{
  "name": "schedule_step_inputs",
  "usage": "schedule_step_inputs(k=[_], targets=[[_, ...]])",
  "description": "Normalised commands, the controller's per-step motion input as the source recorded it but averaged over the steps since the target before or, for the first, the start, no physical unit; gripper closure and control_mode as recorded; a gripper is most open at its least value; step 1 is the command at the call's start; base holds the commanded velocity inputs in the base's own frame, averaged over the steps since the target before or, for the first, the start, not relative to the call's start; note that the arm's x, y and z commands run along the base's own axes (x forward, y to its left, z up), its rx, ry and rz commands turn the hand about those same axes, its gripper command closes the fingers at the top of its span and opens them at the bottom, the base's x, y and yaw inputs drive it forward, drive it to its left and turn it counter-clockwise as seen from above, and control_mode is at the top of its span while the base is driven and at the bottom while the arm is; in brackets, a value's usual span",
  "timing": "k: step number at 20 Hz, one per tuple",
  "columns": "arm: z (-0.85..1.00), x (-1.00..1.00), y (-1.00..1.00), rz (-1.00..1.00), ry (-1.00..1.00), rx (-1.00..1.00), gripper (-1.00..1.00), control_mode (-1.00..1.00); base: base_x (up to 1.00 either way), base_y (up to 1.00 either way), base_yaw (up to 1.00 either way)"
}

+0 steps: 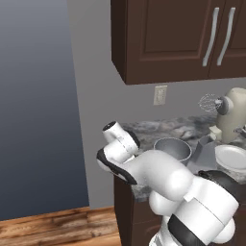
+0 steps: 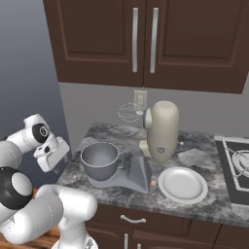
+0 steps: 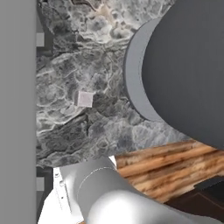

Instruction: Add butter and sugar cubes to the stand mixer bowl and then turn on the stand mixer to begin making frosting.

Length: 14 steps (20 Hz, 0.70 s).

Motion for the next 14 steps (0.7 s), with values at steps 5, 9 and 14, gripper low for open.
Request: schedule_step_inputs(k=[5,9,14], targets=[[-0.26,-0.09,-0.05,-0.13,0.01,-0.04,-1.0,-1.0,0.0,0.0,0.0],[-0.21,-0.04,-0.2,-0.04,0.0,-0.02,-1.0,-1.0,0.0,0.0,0.0],[-0.11,-0.08,-0.26,0.0,0.0,0.0,-1.0,-1.0,0.0,0.0,0.0]])
